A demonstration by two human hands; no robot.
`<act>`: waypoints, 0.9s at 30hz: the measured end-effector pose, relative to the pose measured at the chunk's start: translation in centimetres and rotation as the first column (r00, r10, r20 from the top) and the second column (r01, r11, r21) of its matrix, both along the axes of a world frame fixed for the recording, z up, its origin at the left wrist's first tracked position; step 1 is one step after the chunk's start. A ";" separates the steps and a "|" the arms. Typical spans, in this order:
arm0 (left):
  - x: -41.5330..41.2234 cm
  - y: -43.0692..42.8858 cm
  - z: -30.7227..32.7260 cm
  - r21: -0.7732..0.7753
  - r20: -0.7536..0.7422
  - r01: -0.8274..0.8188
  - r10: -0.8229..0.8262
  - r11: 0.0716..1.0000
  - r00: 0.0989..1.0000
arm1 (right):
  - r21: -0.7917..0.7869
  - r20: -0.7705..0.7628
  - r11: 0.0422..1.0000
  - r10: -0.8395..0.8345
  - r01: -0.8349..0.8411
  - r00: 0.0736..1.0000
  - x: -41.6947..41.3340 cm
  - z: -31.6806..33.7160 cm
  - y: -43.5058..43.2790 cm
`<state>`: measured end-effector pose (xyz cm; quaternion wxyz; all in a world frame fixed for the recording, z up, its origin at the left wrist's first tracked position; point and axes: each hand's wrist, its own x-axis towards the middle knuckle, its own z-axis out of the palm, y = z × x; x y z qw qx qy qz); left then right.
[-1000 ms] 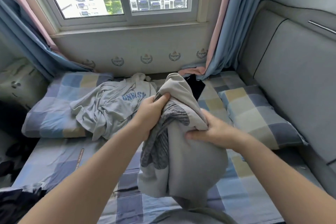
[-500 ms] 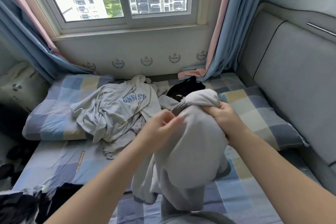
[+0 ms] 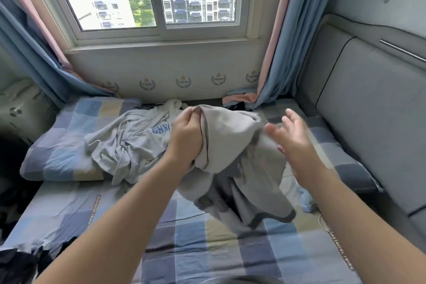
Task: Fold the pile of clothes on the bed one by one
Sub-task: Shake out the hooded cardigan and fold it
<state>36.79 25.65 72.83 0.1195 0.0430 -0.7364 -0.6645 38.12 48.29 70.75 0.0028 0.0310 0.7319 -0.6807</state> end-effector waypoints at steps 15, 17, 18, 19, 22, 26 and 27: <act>-2.5 -4.3 2.9 -0.229 0.167 0.127 -0.089 0.965 0.982 | 0.157 -0.083 0.915 0.388 -0.372 0.918 -1.5 3.2 -5.1; -1.7 -4.5 2.3 -0.313 -0.024 -0.080 0.076 0.947 0.997 | 0.054 -0.070 0.946 0.322 -0.319 0.944 -2.0 4.6 -5.3; -0.9 -4.6 2.2 -0.288 -0.099 -0.074 0.048 0.955 0.994 | -0.002 -0.058 0.952 0.305 -0.306 0.951 -2.2 5.2 -5.4; 0.0 -4.3 2.1 -0.267 -0.124 0.032 -0.067 0.963 0.990 | -0.051 -0.046 0.950 0.306 -0.308 0.951 -2.4 5.7 -5.5; 2.5 -3.0 0.6 -0.336 0.080 0.457 -0.459 0.823 0.885 | -0.145 -0.010 0.933 0.332 -0.330 0.943 -2.6 6.6 -5.9; 2.5 -2.6 -1.4 -0.294 0.056 0.401 -0.403 0.868 0.913 | -0.124 0.046 0.955 0.277 -0.270 0.960 -3.3 7.0 -6.1; 2.5 -2.6 -1.3 -0.273 0.064 0.373 -0.370 0.887 0.927 | -0.126 0.069 0.963 0.249 -0.239 0.966 -3.5 6.8 -5.9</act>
